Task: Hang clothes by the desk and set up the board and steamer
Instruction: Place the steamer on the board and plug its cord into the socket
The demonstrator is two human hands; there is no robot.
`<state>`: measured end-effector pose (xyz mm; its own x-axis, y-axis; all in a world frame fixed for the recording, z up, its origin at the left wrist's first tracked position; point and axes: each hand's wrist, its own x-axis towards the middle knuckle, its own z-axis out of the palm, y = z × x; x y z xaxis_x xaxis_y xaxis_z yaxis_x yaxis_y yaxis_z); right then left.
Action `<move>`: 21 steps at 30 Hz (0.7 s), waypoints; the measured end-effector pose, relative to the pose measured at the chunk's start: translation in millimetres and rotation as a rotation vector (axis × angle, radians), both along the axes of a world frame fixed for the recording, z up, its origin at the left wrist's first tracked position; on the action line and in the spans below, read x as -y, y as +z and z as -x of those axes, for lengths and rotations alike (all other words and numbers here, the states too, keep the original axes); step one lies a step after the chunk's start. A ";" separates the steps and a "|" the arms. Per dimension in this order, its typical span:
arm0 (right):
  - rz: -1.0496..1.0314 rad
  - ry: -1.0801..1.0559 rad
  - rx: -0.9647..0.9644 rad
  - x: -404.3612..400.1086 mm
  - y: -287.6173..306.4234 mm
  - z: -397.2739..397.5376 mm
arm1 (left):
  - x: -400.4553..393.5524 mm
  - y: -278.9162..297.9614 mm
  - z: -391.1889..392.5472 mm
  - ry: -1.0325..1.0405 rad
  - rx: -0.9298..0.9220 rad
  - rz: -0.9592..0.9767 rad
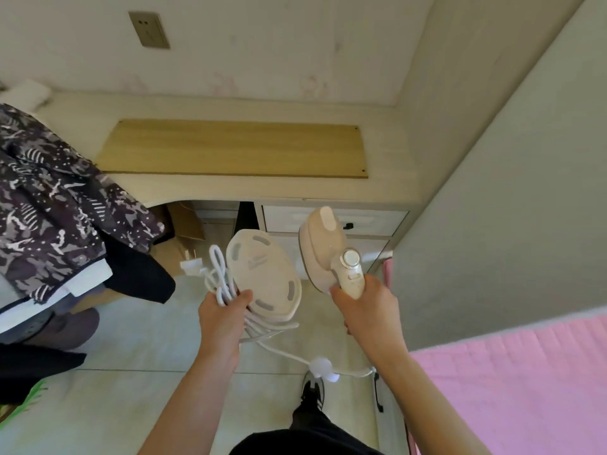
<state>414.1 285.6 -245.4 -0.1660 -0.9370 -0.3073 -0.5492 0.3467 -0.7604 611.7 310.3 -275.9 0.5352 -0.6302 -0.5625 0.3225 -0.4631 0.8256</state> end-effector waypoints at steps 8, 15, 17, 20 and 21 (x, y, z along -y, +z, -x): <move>-0.060 -0.014 0.063 97.2 3.2 -6.1 | 96.3 3.5 1.8 0.014 0.061 0.032; -0.053 -0.069 0.066 175.8 -1.8 -24.1 | 187.6 -7.5 -24.2 -0.015 0.081 0.018; -0.039 -0.093 0.070 201.0 -4.5 -32.5 | 217.8 -10.1 -33.5 -0.034 0.078 0.024; -0.024 -0.131 0.065 240.4 -6.6 -48.1 | 265.2 -9.0 -46.5 -0.071 0.085 0.030; -0.023 -0.143 0.065 253.7 -7.0 -53.2 | 280.6 -8.4 -50.4 -0.086 0.082 0.034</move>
